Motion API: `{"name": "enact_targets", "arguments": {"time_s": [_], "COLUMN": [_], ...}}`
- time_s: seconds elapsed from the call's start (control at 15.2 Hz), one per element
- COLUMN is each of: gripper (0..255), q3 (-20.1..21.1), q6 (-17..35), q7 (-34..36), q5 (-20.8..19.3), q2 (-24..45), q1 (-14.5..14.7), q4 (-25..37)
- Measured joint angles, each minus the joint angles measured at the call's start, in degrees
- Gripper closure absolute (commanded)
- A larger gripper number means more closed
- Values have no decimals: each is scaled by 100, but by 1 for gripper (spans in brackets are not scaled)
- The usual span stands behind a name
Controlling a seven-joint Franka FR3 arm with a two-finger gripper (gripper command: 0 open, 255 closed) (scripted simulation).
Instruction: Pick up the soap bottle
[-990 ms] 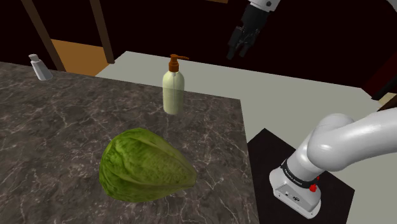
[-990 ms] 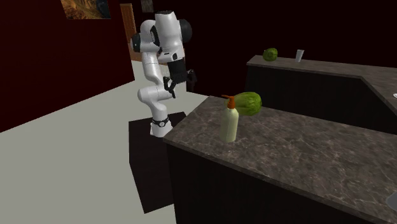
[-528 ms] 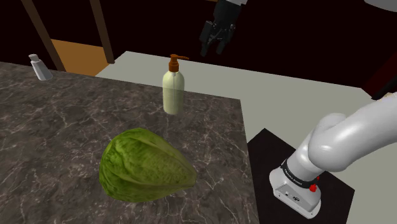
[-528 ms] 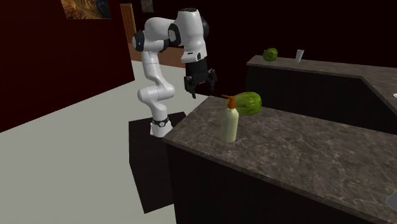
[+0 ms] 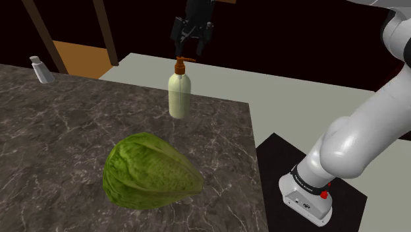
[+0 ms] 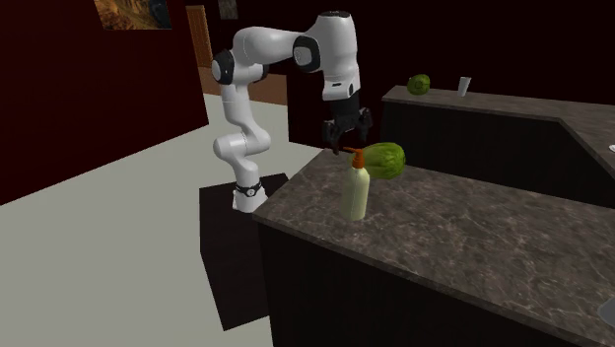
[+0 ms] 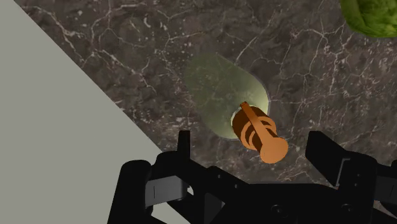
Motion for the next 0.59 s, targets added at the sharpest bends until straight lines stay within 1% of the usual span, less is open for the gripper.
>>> {"name": "enact_targets", "arguments": {"time_s": [0.13,0.2,0.33,0.59], "gripper": [0,0,0,0], "q3": [102,125,138,145], "q6": [-59,-39,72,404], "q7": [187,230,242,207], "q5": [-77,-104,-111,-87], "q2": [347,457,502,453], "q1": [69,87,98,105], "q4": [395,482,411,29]}}
